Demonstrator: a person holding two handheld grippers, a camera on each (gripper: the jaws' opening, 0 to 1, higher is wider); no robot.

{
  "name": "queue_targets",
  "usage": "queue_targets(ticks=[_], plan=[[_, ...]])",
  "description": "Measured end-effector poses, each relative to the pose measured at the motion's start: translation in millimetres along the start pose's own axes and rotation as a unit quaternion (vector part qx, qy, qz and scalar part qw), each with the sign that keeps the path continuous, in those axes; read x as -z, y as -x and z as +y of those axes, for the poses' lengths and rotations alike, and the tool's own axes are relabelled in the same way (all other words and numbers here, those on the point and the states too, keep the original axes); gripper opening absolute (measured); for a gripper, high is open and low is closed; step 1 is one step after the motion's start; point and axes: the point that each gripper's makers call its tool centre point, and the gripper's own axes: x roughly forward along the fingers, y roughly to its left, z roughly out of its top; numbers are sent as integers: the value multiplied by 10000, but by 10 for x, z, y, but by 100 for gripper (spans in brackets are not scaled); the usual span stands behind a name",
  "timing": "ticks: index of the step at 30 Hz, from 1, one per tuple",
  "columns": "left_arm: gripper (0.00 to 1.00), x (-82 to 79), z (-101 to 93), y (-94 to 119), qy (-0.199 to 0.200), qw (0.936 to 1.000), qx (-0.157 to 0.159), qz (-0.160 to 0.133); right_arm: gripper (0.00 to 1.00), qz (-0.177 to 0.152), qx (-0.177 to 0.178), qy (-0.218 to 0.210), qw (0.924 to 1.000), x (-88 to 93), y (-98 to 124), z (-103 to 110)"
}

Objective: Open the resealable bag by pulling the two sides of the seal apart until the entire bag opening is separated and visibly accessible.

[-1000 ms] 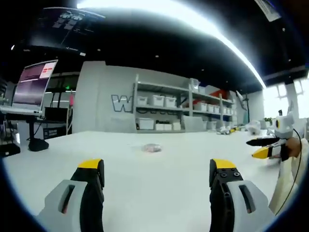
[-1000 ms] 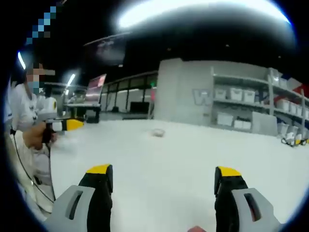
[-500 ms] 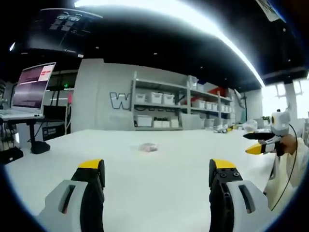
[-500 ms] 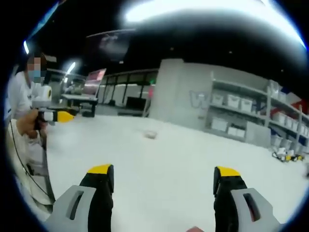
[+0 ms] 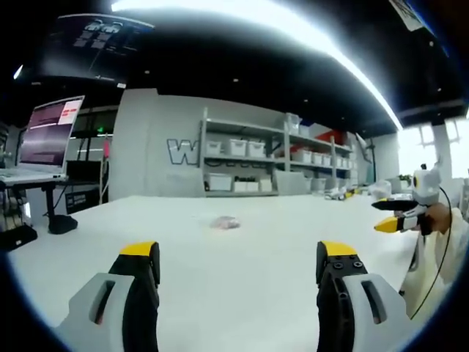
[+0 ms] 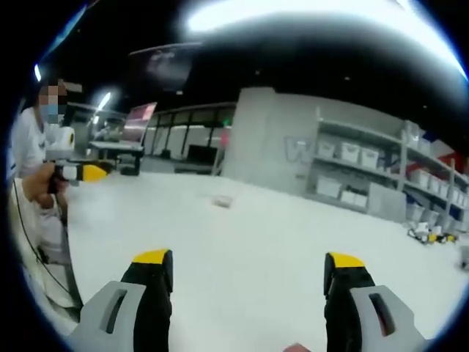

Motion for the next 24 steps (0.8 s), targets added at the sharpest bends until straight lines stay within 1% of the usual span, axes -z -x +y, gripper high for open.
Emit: queue_targets(ticks=[7,15,24], plan=[[87,19,4,13,-6,10000,-14,28,85,6,6,43,10000,8,-12,-19],[87,35,-20,8,-1,10000,13,52,85,49,13,192,9998,11,-56,-57],[87,27,-22,7,-5,10000,23,40,85,137,-38,241,9996,62,-91,-63]])
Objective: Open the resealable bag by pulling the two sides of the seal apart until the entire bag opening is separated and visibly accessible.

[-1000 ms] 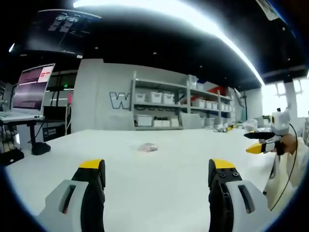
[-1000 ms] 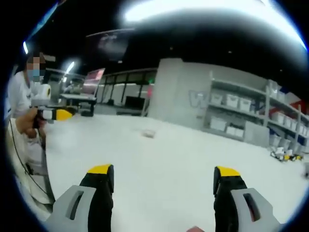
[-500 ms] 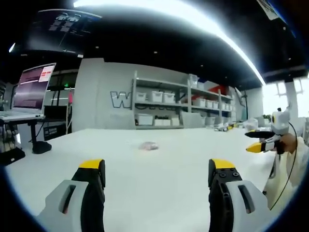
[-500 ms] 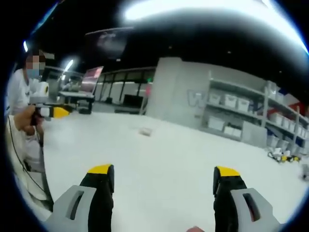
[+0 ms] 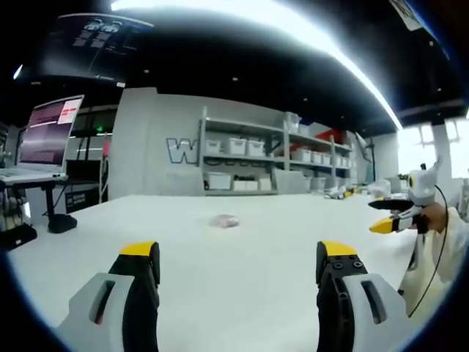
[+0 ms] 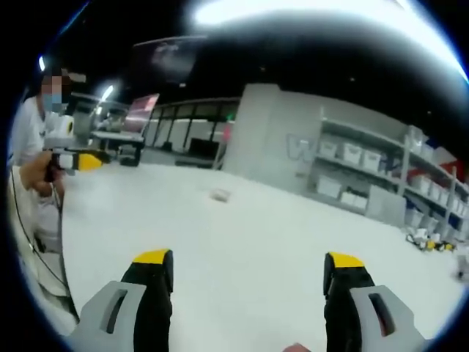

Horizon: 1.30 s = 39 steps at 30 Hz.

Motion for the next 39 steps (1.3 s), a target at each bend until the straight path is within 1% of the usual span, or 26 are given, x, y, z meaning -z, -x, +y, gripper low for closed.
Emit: queue_targets(ticks=[5,10,17,24,28,32,39], plan=[[87,11,-4,-7,4,10000,15,11,85,37,-32,183,9998,-17,-52,12],[87,16,-5,-7,10,10000,15,15,85,-6,-123,143,9998,-42,-98,44],[87,31,-4,0,21,10000,4,28,85,68,-139,233,9996,-10,-136,41],[87,30,-4,2,47,10000,-10,12,85,124,-157,466,9987,-17,-207,54],[87,21,16,14,66,10000,-55,-27,85,134,-194,532,9983,-14,-243,75],[87,15,27,24,56,9999,-77,-34,85,207,-248,657,9973,15,-286,95],[87,7,13,26,33,10000,-61,-28,85,187,-225,592,9978,19,-297,69]])
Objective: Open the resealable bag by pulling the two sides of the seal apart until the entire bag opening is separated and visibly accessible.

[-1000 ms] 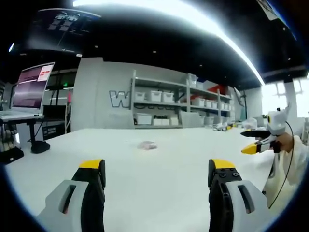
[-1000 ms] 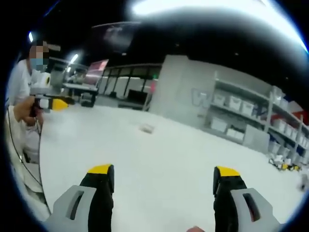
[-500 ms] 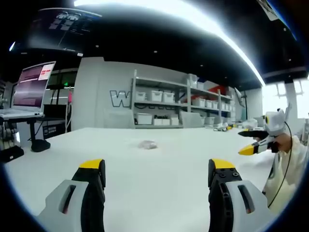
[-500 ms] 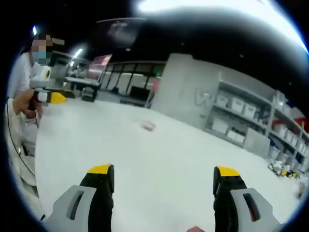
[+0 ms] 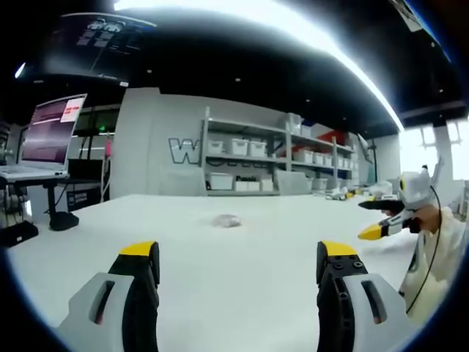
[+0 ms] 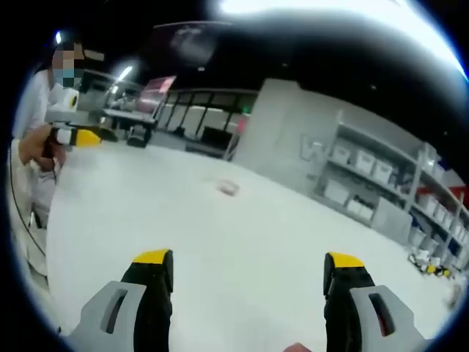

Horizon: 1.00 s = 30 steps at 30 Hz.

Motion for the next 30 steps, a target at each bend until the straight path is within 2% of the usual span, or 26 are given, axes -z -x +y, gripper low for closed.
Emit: queue_targets(ticks=[10,17,19,30], plan=[[87,-32,-25,-17,-27,10000,31,-21,85,-32,-9,-78,10000,-22,-28,2],[87,-21,-13,-18,-37,10000,30,6,84,-156,-2,-772,9969,-24,-57,-32],[87,-27,-12,-19,-31,10000,32,0,84,-189,-16,-833,9963,-38,-70,-40],[87,-42,-9,-15,-39,10000,33,-18,84,-254,-92,-621,9977,-182,-165,-10]])
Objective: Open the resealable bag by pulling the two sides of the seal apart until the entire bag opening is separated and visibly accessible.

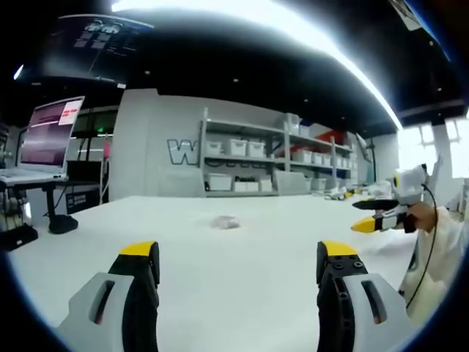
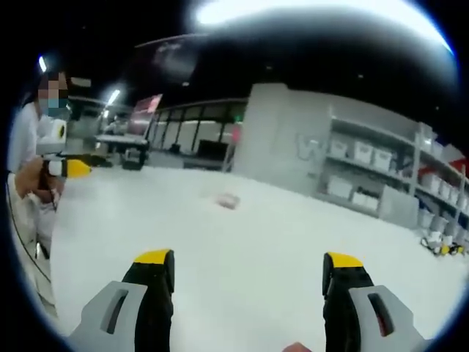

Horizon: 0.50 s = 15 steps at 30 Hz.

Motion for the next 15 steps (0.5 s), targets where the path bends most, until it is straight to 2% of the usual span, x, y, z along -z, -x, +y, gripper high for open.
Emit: queue_targets(ticks=[15], plan=[[87,9,19,26,13,10000,-30,2,84,104,-126,241,9996,-7,-93,43]])
